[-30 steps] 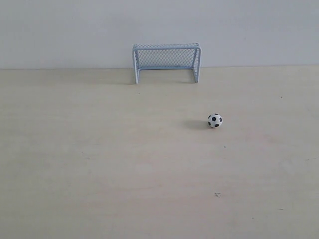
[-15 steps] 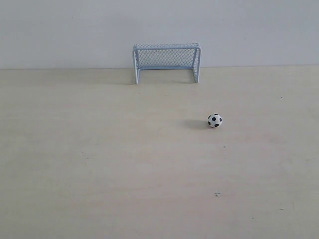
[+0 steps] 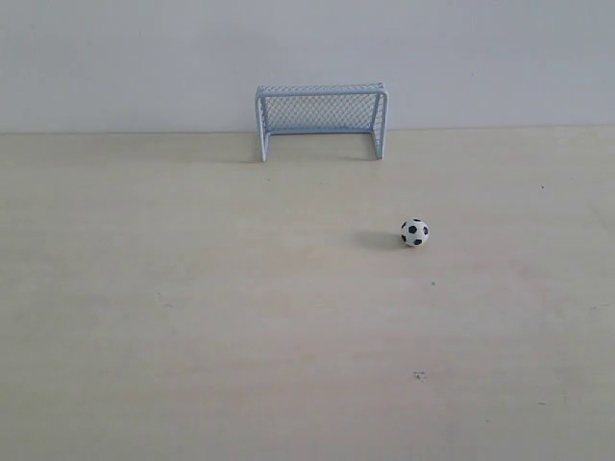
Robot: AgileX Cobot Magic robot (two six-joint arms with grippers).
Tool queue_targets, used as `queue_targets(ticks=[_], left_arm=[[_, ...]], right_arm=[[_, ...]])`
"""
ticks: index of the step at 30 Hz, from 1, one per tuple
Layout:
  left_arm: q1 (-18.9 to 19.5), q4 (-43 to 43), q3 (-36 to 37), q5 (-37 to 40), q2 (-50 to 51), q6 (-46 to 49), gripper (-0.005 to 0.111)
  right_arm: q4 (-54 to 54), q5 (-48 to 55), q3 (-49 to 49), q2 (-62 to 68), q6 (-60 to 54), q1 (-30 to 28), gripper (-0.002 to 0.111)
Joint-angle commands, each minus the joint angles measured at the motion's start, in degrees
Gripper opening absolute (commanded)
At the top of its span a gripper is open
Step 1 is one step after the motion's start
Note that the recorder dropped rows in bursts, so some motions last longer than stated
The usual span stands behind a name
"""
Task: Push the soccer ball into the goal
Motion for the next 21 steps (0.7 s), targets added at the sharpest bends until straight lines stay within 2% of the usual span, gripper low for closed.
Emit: queue_targets(ticks=[1, 11, 21], left_arm=[[-0.5, 0.0, -0.2, -0.2, 0.3, -0.5, 0.006], [-0.5, 0.0, -0.2, -0.2, 0.3, -0.5, 0.006], [-0.5, 0.0, -0.2, -0.2, 0.3, -0.5, 0.006]], right_arm=[[3.8, 5.4, -5.3, 5.5, -6.2, -0.1, 0.000], [7.9, 12.9, -14.2, 18.5, -12.0, -0.1, 0.000], [8.2, 15.0, -20.8, 28.4, -16.0, -0.1, 0.000]])
